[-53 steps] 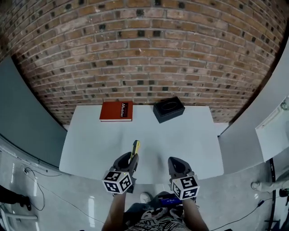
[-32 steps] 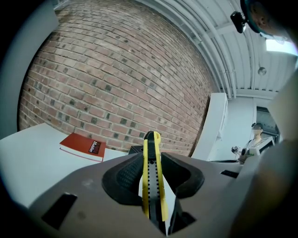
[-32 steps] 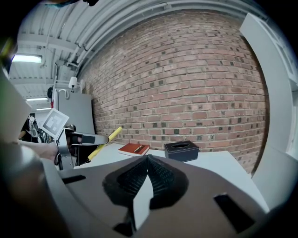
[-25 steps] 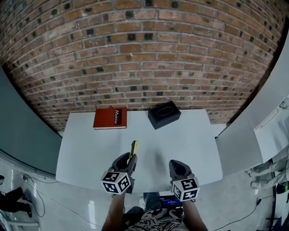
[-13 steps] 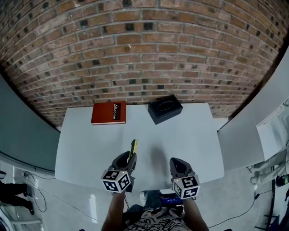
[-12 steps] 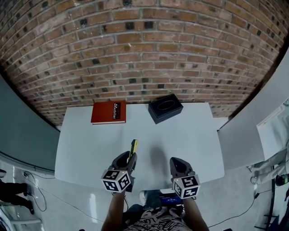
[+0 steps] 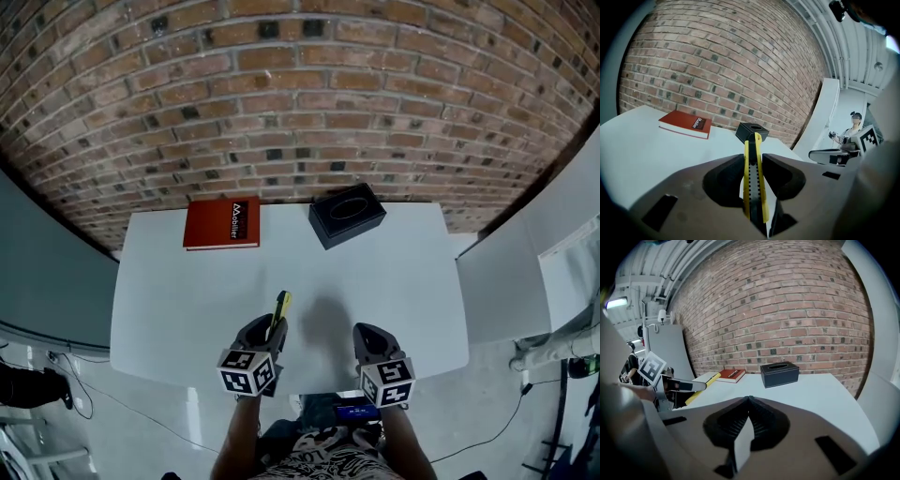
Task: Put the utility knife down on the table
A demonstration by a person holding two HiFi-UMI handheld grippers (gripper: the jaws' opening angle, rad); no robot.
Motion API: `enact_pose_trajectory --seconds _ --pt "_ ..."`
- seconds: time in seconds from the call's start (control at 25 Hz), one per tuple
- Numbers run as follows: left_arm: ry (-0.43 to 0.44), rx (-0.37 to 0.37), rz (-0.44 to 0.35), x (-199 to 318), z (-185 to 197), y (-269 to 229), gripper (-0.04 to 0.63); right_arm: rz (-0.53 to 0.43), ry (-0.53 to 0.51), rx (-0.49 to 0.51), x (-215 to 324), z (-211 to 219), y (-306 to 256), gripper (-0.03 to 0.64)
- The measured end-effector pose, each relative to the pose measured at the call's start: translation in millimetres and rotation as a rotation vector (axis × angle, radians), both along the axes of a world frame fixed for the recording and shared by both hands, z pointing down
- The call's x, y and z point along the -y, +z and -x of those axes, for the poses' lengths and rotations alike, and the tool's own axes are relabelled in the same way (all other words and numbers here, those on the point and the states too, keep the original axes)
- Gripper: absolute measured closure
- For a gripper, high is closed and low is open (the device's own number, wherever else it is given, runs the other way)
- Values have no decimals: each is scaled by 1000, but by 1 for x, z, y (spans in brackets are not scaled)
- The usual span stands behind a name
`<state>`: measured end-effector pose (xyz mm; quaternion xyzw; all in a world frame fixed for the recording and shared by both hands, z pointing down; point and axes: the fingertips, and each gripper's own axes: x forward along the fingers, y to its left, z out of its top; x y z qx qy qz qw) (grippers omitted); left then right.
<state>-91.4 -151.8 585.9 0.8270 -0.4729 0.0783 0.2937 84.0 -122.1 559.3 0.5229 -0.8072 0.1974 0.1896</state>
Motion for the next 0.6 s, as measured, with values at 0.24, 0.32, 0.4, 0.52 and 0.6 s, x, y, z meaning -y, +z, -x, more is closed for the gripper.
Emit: enact_pose_trajectory --seconds 0.24,0.32,0.4,0.52,0.6 --pt "16 20 44 7 -5 21 469 39 15 -8 11 -9 15 617" --pt "23 27 56 9 -6 27 469 51 16 -10 15 -10 20 617" --pt "27 33 68 11 -8 33 469 62 14 -11 18 -11 25 617" --pt "28 50 81 13 -10 43 469 80 8 -9 23 -10 33 617" --pt "31 69 88 14 -10 50 469 90 1 -11 25 -9 37 617"
